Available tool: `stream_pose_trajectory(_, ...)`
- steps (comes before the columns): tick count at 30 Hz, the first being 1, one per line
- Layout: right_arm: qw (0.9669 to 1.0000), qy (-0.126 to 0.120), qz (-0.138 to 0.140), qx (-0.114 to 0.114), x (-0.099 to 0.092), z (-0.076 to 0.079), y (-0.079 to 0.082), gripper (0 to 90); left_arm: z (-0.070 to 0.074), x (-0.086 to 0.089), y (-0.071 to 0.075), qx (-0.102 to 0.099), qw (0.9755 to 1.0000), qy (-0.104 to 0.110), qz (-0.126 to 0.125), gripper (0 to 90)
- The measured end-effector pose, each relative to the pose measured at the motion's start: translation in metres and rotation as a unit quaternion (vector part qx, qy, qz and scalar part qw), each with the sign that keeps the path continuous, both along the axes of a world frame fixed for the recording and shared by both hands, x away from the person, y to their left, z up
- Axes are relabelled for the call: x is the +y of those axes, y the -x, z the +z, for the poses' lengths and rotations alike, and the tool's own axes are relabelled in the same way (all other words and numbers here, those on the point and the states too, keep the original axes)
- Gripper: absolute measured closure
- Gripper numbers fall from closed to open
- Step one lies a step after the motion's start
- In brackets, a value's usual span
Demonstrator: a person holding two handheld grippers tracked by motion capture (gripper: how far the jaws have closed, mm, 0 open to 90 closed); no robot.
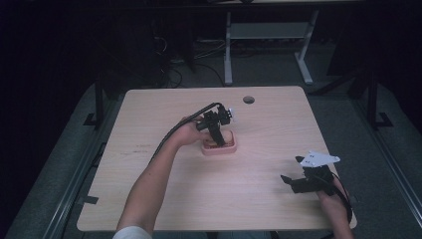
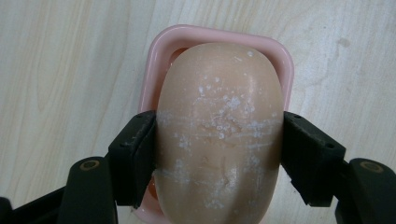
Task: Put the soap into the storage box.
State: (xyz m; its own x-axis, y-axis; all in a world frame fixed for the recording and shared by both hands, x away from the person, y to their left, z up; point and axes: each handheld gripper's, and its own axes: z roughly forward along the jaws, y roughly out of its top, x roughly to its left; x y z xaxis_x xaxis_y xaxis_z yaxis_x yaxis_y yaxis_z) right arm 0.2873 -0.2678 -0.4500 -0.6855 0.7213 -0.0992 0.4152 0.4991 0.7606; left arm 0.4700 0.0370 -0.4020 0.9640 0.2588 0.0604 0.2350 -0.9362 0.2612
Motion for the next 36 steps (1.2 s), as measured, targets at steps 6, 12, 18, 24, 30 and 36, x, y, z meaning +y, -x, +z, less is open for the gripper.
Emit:
stream_pose_trajectory(6,1.0000,-0.001,-0.002,0.001,0.000,0.000,0.000,13.9,-0.005,-0.002,-0.002,0.004,1.0000,-0.003,0.003,31.8)
stream_pose_trajectory(12,1.0000,-0.002,-0.002,0.002,0.000,0.000,0.000,13.9,-0.006,-0.003,-0.002,0.004,1.0000,-0.004,0.003,31.7)
stream_pose_trajectory(18,1.0000,-0.001,0.000,0.000,0.000,0.000,0.000,13.9,-0.009,-0.002,-0.004,0.003,0.9999,-0.009,0.005,31.7)
stream_pose_trajectory(24,1.0000,0.003,0.001,-0.003,-0.001,0.000,0.000,14.0,-0.010,-0.003,-0.004,0.003,1.0000,-0.009,0.004,31.7)
stream_pose_trajectory(30,1.0000,0.002,0.002,-0.003,-0.001,0.001,0.000,13.9,-0.010,-0.003,-0.005,0.003,0.9999,-0.010,0.004,31.6)
stream_pose_trajectory(36,1.0000,0.002,0.002,-0.005,-0.001,0.001,0.000,13.9,-0.011,-0.003,-0.005,0.005,0.9999,-0.012,0.005,31.6)
